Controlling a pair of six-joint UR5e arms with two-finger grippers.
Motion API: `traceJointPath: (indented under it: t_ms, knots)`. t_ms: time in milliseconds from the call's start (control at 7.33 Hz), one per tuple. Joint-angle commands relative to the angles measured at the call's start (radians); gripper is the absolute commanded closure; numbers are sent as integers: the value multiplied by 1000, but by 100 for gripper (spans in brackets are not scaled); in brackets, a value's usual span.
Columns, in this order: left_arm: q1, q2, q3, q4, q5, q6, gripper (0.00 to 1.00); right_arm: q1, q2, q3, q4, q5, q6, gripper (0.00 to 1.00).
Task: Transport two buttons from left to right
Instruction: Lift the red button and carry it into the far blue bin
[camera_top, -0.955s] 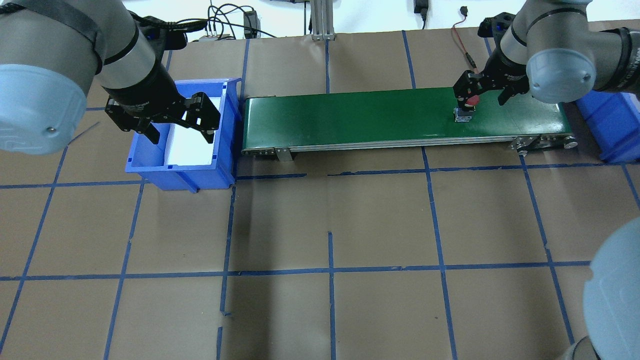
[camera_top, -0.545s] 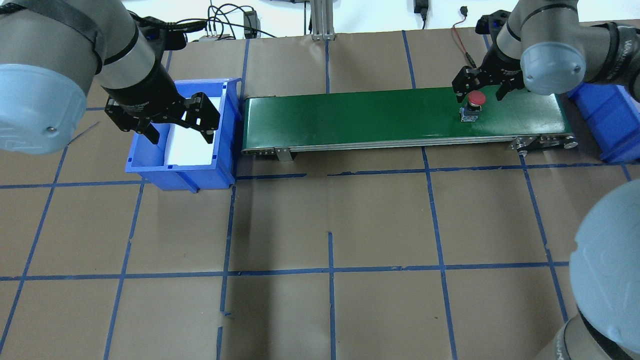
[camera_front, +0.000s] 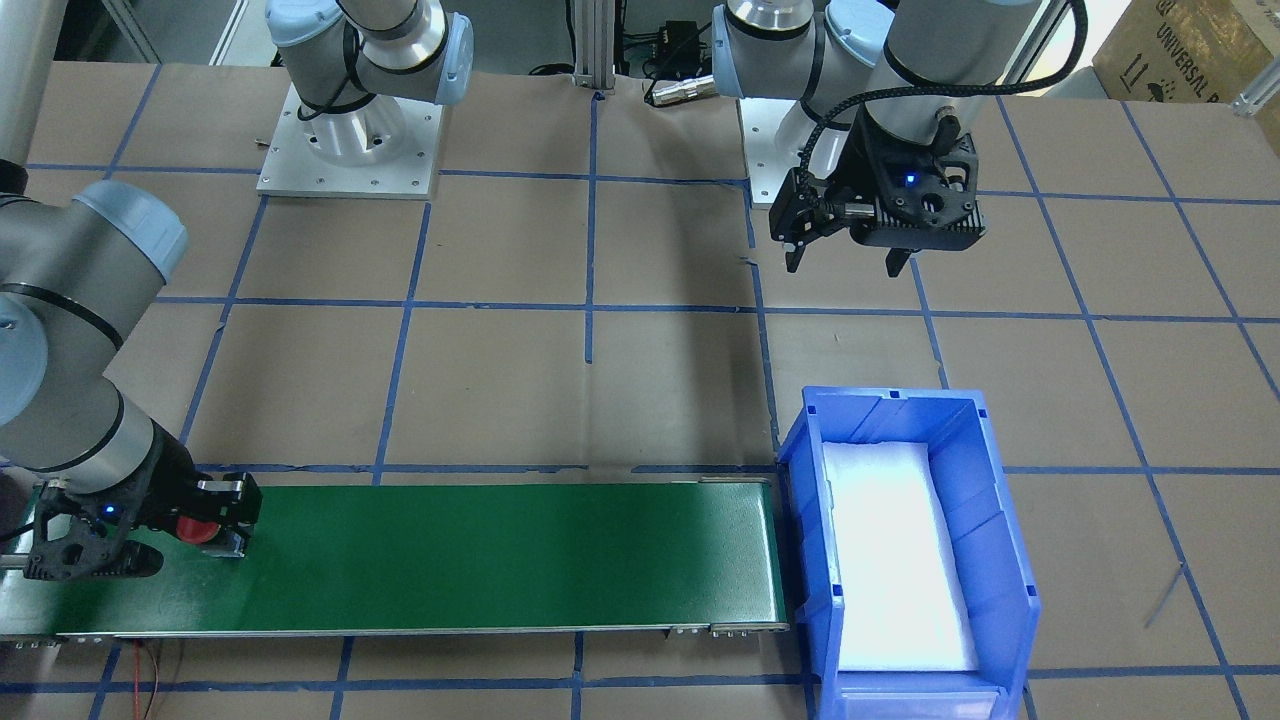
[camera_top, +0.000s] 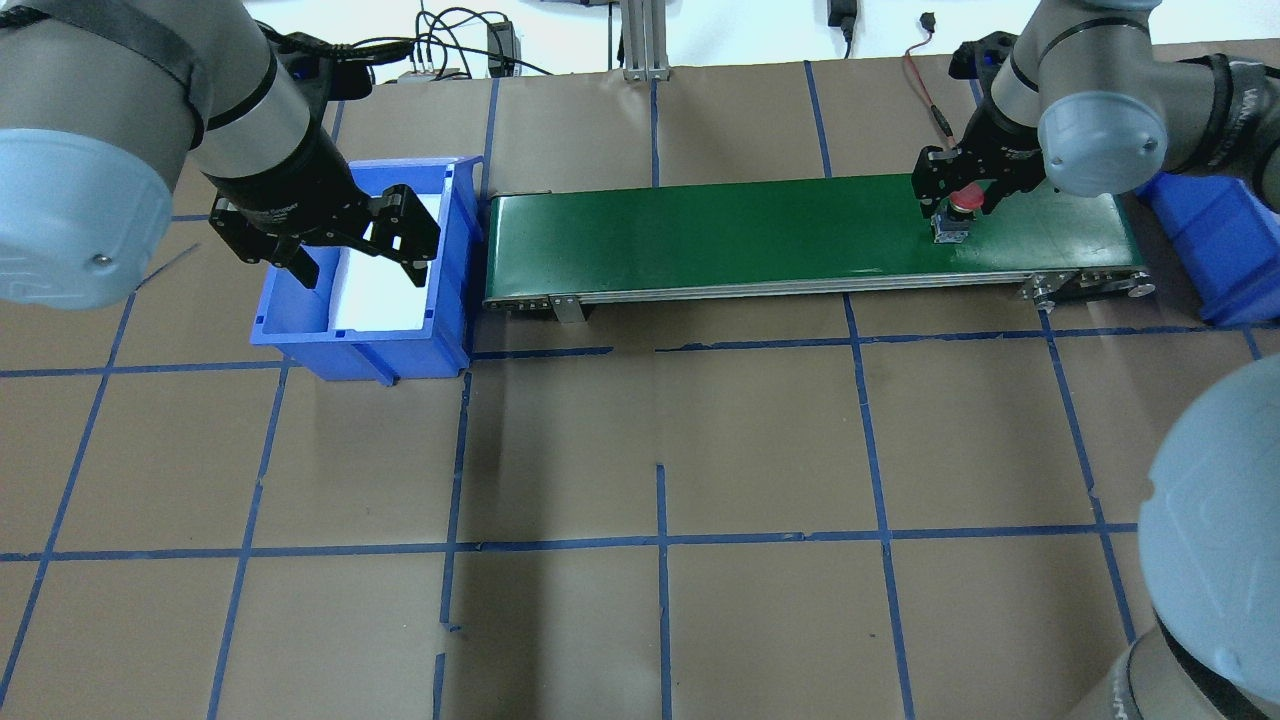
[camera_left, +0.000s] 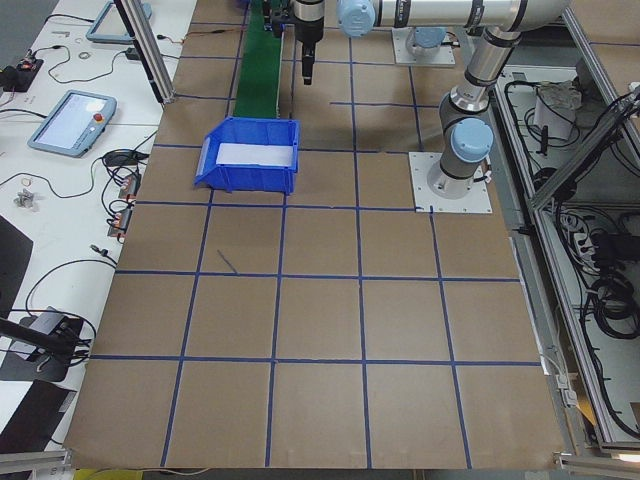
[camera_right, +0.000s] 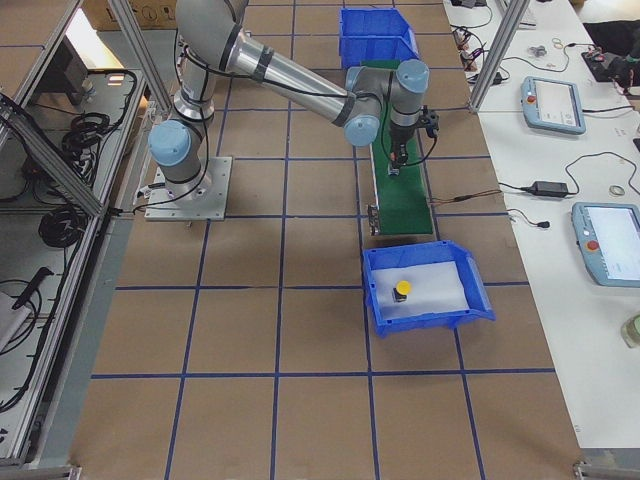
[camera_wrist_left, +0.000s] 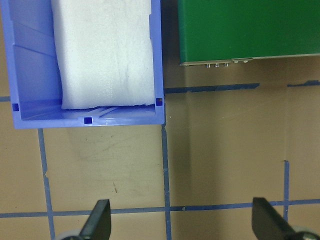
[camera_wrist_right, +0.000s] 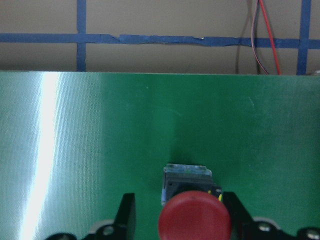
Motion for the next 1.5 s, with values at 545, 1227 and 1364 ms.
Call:
traceJointPath:
  t_ms: [545,1227,1364]
  knots:
    - [-3,-1,-2,-3,-3,-5,0,-272,-69,-73,25,29,-319,51]
    - [-4,-1,-5,-6,-3,-5,0,-546,26,-249,28,189,-538,51]
    - [-4,-1,-5,-6,-3,-5,0,-546,124,-345,26,189,-556,50]
